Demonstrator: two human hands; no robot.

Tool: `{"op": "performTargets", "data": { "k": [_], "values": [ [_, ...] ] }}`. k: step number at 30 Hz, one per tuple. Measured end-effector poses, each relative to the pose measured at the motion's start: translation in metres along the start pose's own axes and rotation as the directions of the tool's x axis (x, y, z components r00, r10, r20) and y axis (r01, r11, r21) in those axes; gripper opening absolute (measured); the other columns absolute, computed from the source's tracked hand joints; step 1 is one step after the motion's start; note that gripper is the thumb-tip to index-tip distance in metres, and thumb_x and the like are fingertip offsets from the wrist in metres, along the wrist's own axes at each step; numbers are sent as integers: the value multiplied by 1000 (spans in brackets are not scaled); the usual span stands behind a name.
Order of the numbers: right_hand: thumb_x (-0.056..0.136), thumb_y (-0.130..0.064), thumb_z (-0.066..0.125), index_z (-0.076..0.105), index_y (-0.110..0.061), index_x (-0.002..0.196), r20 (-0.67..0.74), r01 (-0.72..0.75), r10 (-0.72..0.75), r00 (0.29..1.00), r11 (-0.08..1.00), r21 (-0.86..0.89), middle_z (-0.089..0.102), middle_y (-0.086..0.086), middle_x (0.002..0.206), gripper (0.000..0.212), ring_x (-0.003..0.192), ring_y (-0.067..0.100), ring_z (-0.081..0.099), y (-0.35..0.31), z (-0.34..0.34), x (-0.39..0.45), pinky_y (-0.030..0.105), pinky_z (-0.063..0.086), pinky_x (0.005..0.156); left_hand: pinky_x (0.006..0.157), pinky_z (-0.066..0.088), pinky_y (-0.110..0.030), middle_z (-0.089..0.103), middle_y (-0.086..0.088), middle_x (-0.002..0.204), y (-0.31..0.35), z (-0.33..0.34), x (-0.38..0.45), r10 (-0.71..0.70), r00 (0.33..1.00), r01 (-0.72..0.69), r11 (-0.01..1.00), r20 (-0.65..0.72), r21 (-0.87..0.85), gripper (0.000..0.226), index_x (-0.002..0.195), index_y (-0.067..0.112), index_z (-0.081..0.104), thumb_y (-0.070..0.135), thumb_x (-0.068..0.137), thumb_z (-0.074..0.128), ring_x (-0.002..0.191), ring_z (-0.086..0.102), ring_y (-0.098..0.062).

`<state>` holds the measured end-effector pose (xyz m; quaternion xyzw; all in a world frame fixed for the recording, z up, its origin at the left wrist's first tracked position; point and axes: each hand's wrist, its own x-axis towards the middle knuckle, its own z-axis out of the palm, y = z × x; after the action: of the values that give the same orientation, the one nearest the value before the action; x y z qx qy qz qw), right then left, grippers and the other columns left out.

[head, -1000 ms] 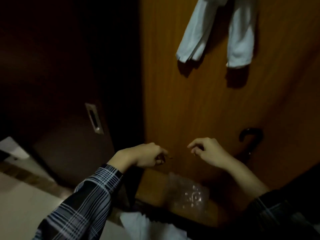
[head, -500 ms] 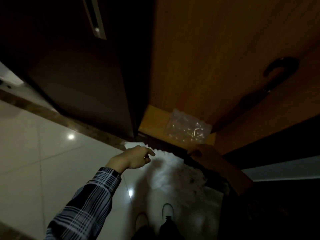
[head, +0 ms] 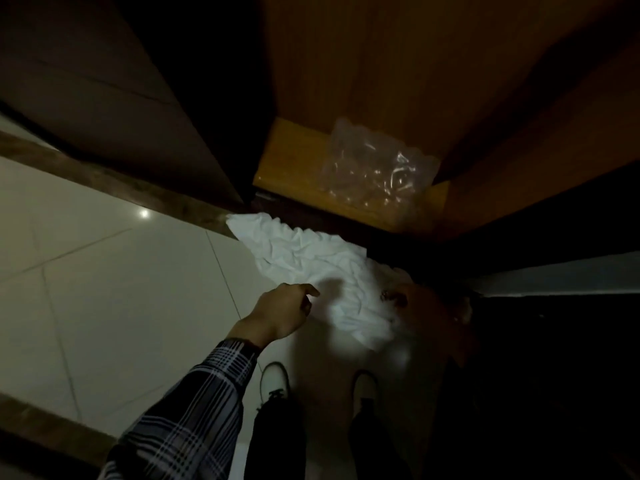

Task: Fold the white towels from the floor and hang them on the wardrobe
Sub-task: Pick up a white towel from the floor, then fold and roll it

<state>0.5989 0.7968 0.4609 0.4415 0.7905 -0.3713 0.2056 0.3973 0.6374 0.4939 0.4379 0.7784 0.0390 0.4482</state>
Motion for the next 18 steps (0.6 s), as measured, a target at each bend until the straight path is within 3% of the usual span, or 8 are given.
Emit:
{"op": "performTargets", "data": {
  "k": [4,8,18],
  "values": [
    [87,1,57,62,-6,115,102,-72,73,992,997,-8,63,13,112,29,108,25,58,67,42,36,31,46,91,82,45,-29,65,6,119,4,61,47,-31,999,31,1000,-22,1,37,130,27,53,15,98,39,111,58,-16],
    [89,-1,55,55,-4,126,177,-74,79,981,997,-32,56,16,129,37,120,27,52,123,84,80,32,42,98,85,45,-29,61,6,125,0,120,96,-69,997,67,997,-40,-35,36,129,28,54,15,98,42,114,57,-15],
    [94,-8,53,36,-9,144,121,-176,173,977,984,12,35,12,150,53,138,28,32,193,165,214,34,25,112,92,45,-31,51,1,136,-27,221,238,-96,994,94,994,-43,-48,37,130,26,53,14,97,42,122,50,-15]
  ]
}}
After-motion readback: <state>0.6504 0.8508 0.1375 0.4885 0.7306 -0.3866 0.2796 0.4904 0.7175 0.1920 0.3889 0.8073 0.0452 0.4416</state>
